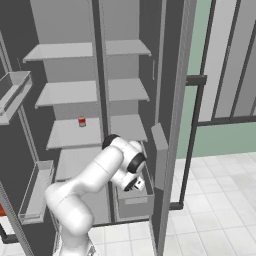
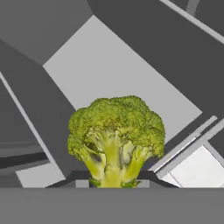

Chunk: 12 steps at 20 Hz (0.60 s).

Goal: Take the pear and broccoli from the fridge shelf and place them in the freezer drawer to begin freezing them.

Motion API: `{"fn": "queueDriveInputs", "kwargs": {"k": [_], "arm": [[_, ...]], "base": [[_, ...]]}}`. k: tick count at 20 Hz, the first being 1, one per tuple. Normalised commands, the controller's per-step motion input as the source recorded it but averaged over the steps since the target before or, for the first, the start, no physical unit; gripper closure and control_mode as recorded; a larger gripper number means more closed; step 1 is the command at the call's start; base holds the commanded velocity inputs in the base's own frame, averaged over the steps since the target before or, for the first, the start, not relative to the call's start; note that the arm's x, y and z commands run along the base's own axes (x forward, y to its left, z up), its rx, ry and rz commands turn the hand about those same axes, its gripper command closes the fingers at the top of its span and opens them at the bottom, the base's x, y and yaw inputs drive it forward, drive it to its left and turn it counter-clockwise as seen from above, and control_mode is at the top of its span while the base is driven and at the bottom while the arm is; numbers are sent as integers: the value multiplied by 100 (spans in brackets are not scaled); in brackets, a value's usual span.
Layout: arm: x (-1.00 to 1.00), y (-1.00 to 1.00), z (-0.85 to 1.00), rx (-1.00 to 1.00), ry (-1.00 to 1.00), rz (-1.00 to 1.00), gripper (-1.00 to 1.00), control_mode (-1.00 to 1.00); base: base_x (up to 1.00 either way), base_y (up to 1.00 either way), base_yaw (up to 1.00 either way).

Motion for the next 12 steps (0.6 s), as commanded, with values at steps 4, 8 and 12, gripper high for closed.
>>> {"fn": "queueDriveInputs", "kwargs": {"k": [4,8,12], "arm": [[80,0,-44,0,14,0,100,-100],[46,0,-77,0,16,0,100,-100],[7,0,-90,0,15,0,100,-100]], "base": [[0,0,0],[0,0,0],[0,0,0]]}}
